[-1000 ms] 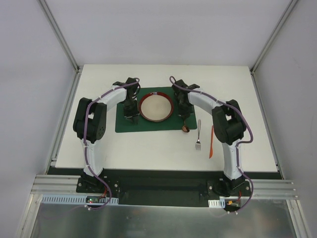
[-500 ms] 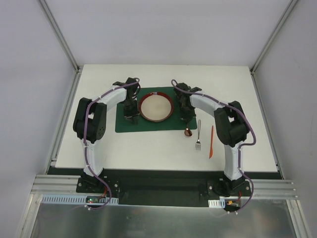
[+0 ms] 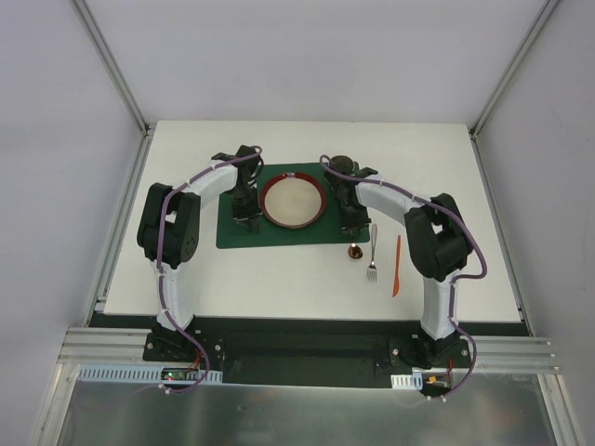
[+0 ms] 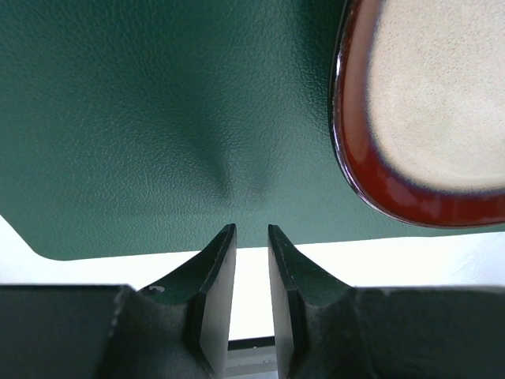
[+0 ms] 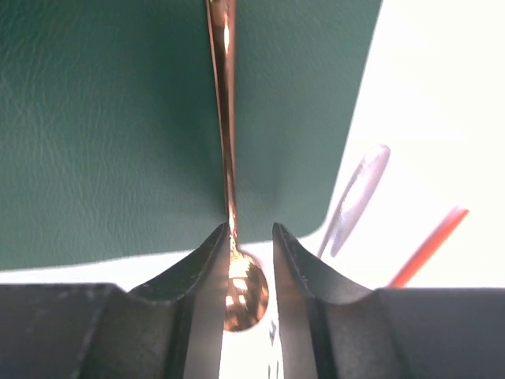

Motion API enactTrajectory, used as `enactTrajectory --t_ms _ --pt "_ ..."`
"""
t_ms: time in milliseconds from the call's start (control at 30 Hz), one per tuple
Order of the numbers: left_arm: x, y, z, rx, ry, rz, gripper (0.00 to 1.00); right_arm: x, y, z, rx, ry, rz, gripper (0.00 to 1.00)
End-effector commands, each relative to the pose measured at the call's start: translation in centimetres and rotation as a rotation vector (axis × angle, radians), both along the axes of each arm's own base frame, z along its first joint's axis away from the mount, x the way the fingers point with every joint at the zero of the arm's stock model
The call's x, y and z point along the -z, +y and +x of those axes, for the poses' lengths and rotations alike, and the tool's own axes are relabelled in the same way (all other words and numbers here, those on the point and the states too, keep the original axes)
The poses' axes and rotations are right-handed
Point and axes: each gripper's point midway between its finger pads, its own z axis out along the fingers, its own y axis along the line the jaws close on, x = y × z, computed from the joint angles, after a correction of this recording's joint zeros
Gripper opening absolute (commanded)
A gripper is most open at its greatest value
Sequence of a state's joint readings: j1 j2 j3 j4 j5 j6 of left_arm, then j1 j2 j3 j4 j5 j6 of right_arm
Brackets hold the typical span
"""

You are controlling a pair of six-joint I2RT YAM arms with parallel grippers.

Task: Set the dinner table for one person
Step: Place the spoon on the napkin.

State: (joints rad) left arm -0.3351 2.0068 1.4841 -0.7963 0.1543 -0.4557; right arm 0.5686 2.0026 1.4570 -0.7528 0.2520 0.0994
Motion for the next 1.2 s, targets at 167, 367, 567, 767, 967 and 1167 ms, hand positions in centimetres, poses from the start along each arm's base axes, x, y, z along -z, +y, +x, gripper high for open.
enactTrajectory --t_ms 167,367,567,767,967,1167 --pt "-3.5 -1.6 -0.2 0.065 -0.083 -0.043 0.28 -8.1 0.0 -0.2 0.02 -0.177 0.03 0.31" --pt "-7.2 -5.3 0.1 0.208 -0.214 -0.069 0.43 -8.3 -1.7 -1.6 0.072 -0.233 0.015 0.31" --pt "-7.4 -9.8 -0.1 0.357 -0.232 -0.104 0.47 -7.7 -2.6 -2.7 0.098 -0.243 0.017 0.31" --pt "-6.4 -11.8 0.1 0.433 -0.19 -0.069 0.44 -6.7 -1.7 -4.7 0.148 -0.236 0.139 0.3" --pt "-6.5 -11.8 0.3 0.434 -0.185 -0.06 0.43 -5.0 -1.1 -6.2 0.168 -0.208 0.151 0.29" --pt "-7.1 -11.7 -0.2 0.437 -0.191 -0.054 0.42 -3.2 0.2 -7.5 0.162 -0.179 0.156 0.3"
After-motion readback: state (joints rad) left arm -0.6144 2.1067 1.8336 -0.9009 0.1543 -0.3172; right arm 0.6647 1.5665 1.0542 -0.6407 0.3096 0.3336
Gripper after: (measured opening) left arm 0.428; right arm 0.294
